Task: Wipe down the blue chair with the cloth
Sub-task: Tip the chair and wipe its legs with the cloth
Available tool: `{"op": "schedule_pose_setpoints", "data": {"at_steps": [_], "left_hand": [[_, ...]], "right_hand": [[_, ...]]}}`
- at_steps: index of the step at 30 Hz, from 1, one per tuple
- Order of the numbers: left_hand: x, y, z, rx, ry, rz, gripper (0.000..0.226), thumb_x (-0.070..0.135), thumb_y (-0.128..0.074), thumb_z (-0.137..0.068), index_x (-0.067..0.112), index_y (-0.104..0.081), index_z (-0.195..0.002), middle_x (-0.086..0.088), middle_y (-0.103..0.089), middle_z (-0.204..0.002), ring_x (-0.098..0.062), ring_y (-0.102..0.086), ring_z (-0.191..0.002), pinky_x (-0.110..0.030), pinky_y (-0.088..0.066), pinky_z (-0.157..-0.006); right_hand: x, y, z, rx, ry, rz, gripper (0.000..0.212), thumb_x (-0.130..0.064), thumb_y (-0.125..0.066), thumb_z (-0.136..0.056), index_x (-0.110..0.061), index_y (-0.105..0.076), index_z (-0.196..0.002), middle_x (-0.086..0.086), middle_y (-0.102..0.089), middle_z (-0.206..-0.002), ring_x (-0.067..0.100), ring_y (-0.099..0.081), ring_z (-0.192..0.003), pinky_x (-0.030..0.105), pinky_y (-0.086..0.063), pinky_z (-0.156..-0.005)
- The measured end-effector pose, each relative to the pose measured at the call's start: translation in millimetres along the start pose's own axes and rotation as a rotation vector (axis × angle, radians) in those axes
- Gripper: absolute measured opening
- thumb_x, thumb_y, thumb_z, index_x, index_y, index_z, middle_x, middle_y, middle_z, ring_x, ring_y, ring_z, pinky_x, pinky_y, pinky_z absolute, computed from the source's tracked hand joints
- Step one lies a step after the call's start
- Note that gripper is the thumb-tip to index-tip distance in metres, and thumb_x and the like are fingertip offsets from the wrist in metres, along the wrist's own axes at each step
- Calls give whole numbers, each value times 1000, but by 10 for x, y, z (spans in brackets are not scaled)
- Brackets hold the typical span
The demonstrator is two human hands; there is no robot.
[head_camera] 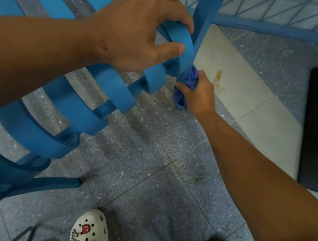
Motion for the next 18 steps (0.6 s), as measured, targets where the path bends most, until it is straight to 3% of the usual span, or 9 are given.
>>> {"op": "schedule_pose_setpoints", "data": {"at_steps": [2,5,8,10,12,15,18], "left_hand": [[5,10,-7,0,-2,14,48,55,-51,-94,23,-64,-128,-3,-63,-123,-24,-55,-117,-44,-37,-110],[-4,22,-6,4,2,33,46,54,-52,-94,24,-65,-127,-2,-63,-123,-20,-55,-116,-39,-37,-109],[7,13,7,4,18,39,48,57,-51,-94,25,-64,-127,0,-63,-125,-19,-54,-117,-37,-40,-104],[26,7,28,6,37,42,49,58,-51,-93,26,-63,-128,1,-62,-126,-18,-55,-116,-37,-44,-100],[45,13,45,9,64,26,49,58,-51,-93,26,-62,-129,0,-61,-127,-20,-55,-116,-34,-42,-98],[92,46,44,-4,92,0,48,54,-54,-94,23,-62,-129,-2,-62,-127,-22,-55,-116,-37,-42,-99],[140,30,90,-22,131,-14,45,52,-53,-96,25,-59,-131,-1,-63,-126,-23,-57,-113,-40,-44,-97]], "right_hand": [[342,-39,67,-4,-157,30,24,-22,-77,-89,-18,-54,-96,-10,-56,-83,-2,-53,-71,14,-40,-60],[706,56,201,-6,-288,27,22,-20,-72,-93,-18,-50,-92,-9,-53,-82,2,-51,-71,10,-38,-62],[872,176,414,-127,-364,119,17,-19,-66,-94,-13,-51,-100,3,-57,-92,15,-57,-82,25,-41,-70],[882,274,592,-216,-356,126,14,-8,-63,-90,-15,-51,-91,0,-55,-83,0,-59,-70,19,-45,-59],[843,397,733,-288,-327,169,17,1,-60,-88,-15,-53,-89,-2,-56,-80,-5,-61,-65,9,-43,-50],[749,565,796,-324,-265,278,25,-2,-61,-89,-2,-56,-113,7,-62,-101,16,-61,-92,23,-46,-75],[572,685,721,-211,-154,288,21,-2,-66,-91,4,-60,-110,9,-61,-95,18,-58,-89,11,-42,-64]]}}
Point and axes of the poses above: each hand's wrist, its own z-axis away from the middle knuckle, its own y-axis out of the back of the hand, x = y × z, the point moved 7 cm from there along -z, towards the middle knuckle
